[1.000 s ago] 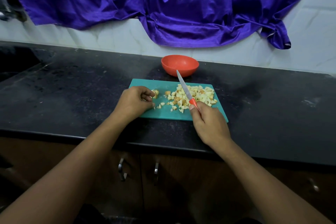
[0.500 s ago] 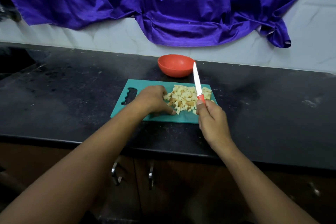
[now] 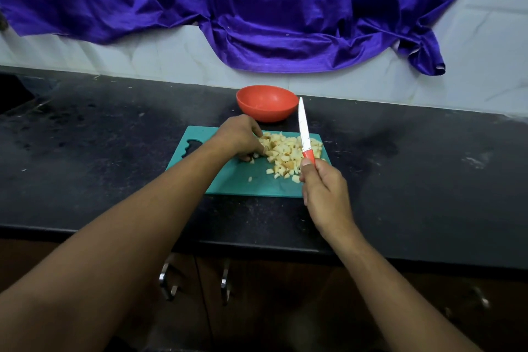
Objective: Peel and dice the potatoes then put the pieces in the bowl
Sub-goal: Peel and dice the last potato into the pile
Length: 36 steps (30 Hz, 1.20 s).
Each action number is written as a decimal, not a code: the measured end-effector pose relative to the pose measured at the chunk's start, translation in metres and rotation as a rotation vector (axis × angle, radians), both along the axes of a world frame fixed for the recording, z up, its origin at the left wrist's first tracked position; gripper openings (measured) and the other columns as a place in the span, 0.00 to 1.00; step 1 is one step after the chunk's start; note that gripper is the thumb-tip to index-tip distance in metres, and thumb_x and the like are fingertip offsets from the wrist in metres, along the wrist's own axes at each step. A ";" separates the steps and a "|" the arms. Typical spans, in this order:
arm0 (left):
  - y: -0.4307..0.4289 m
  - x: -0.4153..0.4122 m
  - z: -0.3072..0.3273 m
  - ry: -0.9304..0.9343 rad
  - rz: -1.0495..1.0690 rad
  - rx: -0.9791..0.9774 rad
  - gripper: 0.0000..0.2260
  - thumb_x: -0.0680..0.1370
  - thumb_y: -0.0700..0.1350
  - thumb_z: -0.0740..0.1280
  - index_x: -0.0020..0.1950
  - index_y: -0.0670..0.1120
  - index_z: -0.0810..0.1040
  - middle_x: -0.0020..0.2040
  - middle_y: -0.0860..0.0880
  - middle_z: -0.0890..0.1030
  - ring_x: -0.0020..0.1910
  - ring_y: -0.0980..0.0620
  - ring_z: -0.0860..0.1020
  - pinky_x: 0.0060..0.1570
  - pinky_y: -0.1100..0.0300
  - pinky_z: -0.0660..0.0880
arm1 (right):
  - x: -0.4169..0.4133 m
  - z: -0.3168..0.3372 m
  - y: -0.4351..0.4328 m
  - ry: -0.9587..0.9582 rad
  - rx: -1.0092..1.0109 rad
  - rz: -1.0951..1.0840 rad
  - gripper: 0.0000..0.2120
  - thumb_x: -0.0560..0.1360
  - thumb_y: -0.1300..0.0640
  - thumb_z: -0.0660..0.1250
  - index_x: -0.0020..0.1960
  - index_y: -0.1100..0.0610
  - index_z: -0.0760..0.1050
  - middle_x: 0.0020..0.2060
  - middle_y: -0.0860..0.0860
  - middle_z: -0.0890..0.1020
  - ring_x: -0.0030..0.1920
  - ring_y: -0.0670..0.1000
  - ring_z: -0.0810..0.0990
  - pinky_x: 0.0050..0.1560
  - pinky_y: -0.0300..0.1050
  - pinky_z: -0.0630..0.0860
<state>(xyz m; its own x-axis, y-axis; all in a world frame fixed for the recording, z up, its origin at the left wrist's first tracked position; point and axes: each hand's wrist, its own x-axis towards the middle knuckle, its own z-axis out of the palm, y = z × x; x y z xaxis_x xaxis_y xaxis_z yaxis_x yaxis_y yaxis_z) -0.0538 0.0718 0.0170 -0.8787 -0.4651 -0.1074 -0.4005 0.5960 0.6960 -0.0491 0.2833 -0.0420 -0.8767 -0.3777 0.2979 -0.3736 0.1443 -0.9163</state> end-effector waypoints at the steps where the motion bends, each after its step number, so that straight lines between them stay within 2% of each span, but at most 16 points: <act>1: -0.001 -0.001 0.001 0.019 -0.004 -0.026 0.19 0.72 0.39 0.80 0.61 0.47 0.82 0.44 0.45 0.86 0.38 0.49 0.86 0.39 0.56 0.85 | 0.000 -0.001 0.000 0.002 -0.003 -0.002 0.18 0.85 0.48 0.60 0.40 0.53 0.74 0.27 0.48 0.72 0.29 0.50 0.69 0.30 0.48 0.67; 5: -0.002 -0.002 0.008 0.090 -0.040 -0.150 0.12 0.74 0.38 0.77 0.56 0.49 0.85 0.45 0.50 0.85 0.35 0.53 0.85 0.36 0.60 0.81 | -0.002 -0.001 -0.001 0.003 -0.010 -0.004 0.18 0.85 0.48 0.60 0.40 0.55 0.75 0.27 0.49 0.72 0.29 0.50 0.69 0.31 0.49 0.67; 8: -0.008 0.004 0.016 0.166 -0.054 -0.174 0.10 0.76 0.36 0.74 0.54 0.49 0.86 0.46 0.51 0.86 0.40 0.54 0.85 0.41 0.58 0.83 | -0.002 -0.002 -0.001 0.000 -0.017 -0.009 0.18 0.85 0.48 0.61 0.40 0.53 0.75 0.28 0.49 0.72 0.30 0.51 0.70 0.31 0.49 0.67; 12: -0.024 0.021 0.026 0.277 -0.031 -0.132 0.08 0.78 0.37 0.73 0.52 0.48 0.86 0.45 0.51 0.85 0.40 0.55 0.84 0.33 0.66 0.79 | -0.002 -0.001 -0.001 -0.006 -0.003 -0.006 0.17 0.85 0.48 0.60 0.40 0.52 0.75 0.28 0.49 0.73 0.30 0.51 0.70 0.31 0.50 0.67; 15: -0.038 0.035 0.026 0.256 -0.031 -0.151 0.07 0.78 0.39 0.74 0.52 0.49 0.86 0.44 0.51 0.85 0.38 0.56 0.81 0.31 0.67 0.76 | -0.001 -0.002 -0.001 0.003 0.007 0.005 0.17 0.85 0.48 0.60 0.40 0.55 0.75 0.28 0.49 0.72 0.30 0.51 0.69 0.31 0.50 0.67; 16: -0.042 0.040 0.023 0.237 -0.029 -0.153 0.06 0.78 0.39 0.74 0.52 0.50 0.86 0.44 0.51 0.85 0.39 0.55 0.82 0.33 0.64 0.77 | -0.001 -0.002 -0.001 0.008 0.012 0.005 0.17 0.85 0.48 0.61 0.40 0.55 0.75 0.28 0.48 0.72 0.30 0.51 0.69 0.31 0.51 0.67; 18: -0.050 0.050 0.015 0.222 -0.012 -0.166 0.07 0.76 0.41 0.76 0.52 0.50 0.86 0.45 0.50 0.86 0.45 0.52 0.83 0.44 0.57 0.81 | 0.000 -0.001 -0.001 0.017 0.027 0.005 0.17 0.85 0.48 0.61 0.40 0.54 0.75 0.27 0.48 0.72 0.30 0.51 0.70 0.31 0.51 0.68; 20: -0.054 0.059 0.008 0.213 -0.010 -0.221 0.10 0.74 0.46 0.78 0.55 0.50 0.86 0.48 0.51 0.85 0.49 0.52 0.82 0.54 0.54 0.79 | 0.001 0.000 -0.002 0.027 0.047 0.001 0.17 0.85 0.48 0.61 0.40 0.54 0.75 0.27 0.48 0.72 0.30 0.51 0.70 0.32 0.52 0.68; 23: -0.055 0.067 -0.006 0.121 -0.039 -0.290 0.19 0.73 0.54 0.79 0.61 0.52 0.83 0.55 0.53 0.81 0.55 0.52 0.79 0.59 0.53 0.76 | 0.002 0.001 -0.003 0.040 0.077 -0.004 0.18 0.85 0.47 0.60 0.41 0.55 0.76 0.28 0.48 0.73 0.30 0.51 0.70 0.32 0.53 0.69; 25: -0.055 0.067 -0.017 0.069 -0.055 -0.339 0.19 0.72 0.54 0.79 0.61 0.54 0.83 0.56 0.54 0.82 0.56 0.52 0.79 0.60 0.53 0.76 | 0.003 0.001 -0.003 0.052 0.098 -0.007 0.18 0.85 0.46 0.60 0.41 0.55 0.76 0.28 0.48 0.73 0.30 0.51 0.71 0.31 0.56 0.70; 28: -0.054 0.066 -0.028 0.109 -0.054 -0.384 0.10 0.73 0.50 0.77 0.54 0.56 0.85 0.51 0.57 0.84 0.52 0.54 0.80 0.55 0.55 0.77 | 0.004 0.001 -0.002 0.056 0.108 -0.004 0.18 0.85 0.47 0.60 0.41 0.55 0.75 0.27 0.48 0.73 0.29 0.51 0.70 0.30 0.56 0.70; 31: -0.050 0.068 -0.030 0.150 -0.076 -0.370 0.06 0.73 0.49 0.77 0.48 0.56 0.84 0.46 0.60 0.84 0.46 0.59 0.80 0.52 0.56 0.78 | 0.004 0.002 -0.003 0.059 0.126 -0.005 0.18 0.85 0.46 0.60 0.42 0.55 0.76 0.28 0.48 0.73 0.30 0.51 0.70 0.31 0.55 0.70; 36: -0.048 0.078 -0.037 0.257 -0.130 -0.350 0.06 0.73 0.52 0.77 0.49 0.57 0.86 0.45 0.60 0.84 0.42 0.61 0.79 0.50 0.54 0.79 | 0.004 0.002 -0.003 0.075 0.154 -0.019 0.19 0.85 0.46 0.60 0.42 0.56 0.76 0.29 0.50 0.74 0.30 0.51 0.71 0.31 0.56 0.71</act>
<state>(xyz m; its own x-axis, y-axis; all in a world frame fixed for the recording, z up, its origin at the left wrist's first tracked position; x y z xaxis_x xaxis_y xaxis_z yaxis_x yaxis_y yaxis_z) 0.0246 0.0233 -0.0205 -0.9099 -0.3187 0.2657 -0.1477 0.8472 0.5104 -0.0453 0.2801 -0.0396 -0.8615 -0.4073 0.3031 -0.4363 0.2887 -0.8522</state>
